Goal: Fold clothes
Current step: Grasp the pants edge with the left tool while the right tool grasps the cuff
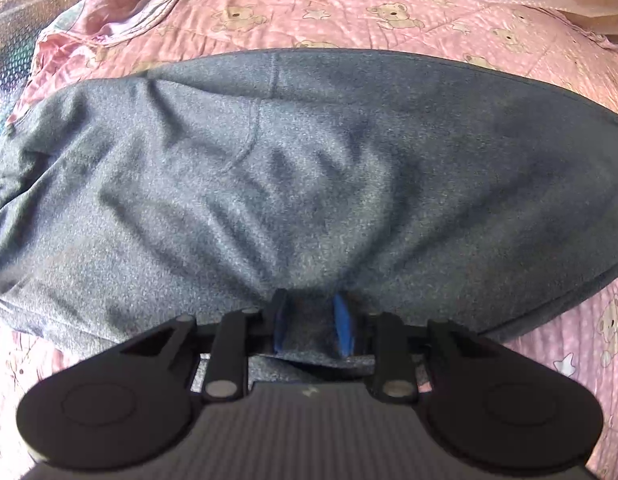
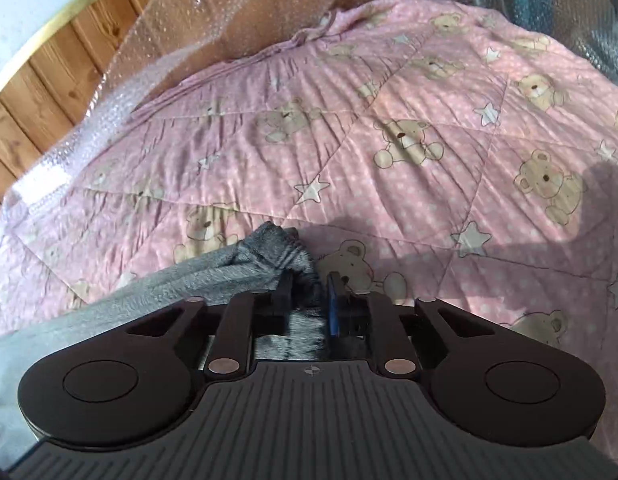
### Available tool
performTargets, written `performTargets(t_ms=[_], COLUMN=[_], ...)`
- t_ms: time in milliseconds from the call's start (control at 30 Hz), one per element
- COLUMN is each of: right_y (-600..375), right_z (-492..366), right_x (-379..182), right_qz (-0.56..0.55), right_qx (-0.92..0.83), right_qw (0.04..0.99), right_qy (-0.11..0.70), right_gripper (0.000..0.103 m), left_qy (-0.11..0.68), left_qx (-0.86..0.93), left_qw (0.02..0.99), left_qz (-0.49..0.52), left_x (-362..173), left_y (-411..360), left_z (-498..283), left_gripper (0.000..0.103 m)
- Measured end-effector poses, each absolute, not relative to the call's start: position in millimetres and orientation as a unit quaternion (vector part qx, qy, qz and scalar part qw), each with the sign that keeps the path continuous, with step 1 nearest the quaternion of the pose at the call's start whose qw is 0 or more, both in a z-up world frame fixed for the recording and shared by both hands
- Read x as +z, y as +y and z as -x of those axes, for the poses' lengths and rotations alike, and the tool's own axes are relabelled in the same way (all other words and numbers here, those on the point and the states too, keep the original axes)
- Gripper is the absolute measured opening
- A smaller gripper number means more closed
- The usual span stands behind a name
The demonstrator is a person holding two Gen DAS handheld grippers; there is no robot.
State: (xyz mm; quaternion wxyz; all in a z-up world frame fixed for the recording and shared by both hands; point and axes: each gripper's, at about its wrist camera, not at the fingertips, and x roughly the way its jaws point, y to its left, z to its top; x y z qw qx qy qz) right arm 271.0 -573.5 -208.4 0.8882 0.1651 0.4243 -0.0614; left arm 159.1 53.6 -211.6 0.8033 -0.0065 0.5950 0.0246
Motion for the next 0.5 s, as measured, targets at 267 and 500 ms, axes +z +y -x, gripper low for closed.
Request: performTargets(t_ms=[267, 500], right_y=[-533.0, -543.9], right_z=[-191.4, -176.5], right_x=[-185.8, -223.7], right_qz=[-0.137, -0.103], right_qx=[0.056, 0.028], right_qw=[0.912, 0.885], right_qy=[0.384, 0.453], right_gripper=[0.039, 0.006], left_qy=[0.567, 0.590], left_qx=[0.021, 0.021], left_qw=[0.823, 0.806], left_qz=[0.036, 0.044], left_x=[-182.5, -211.4], left_y=[4.1, -3.8], left_z=[-154.9, -157.8], left_gripper=[0.031, 0.032])
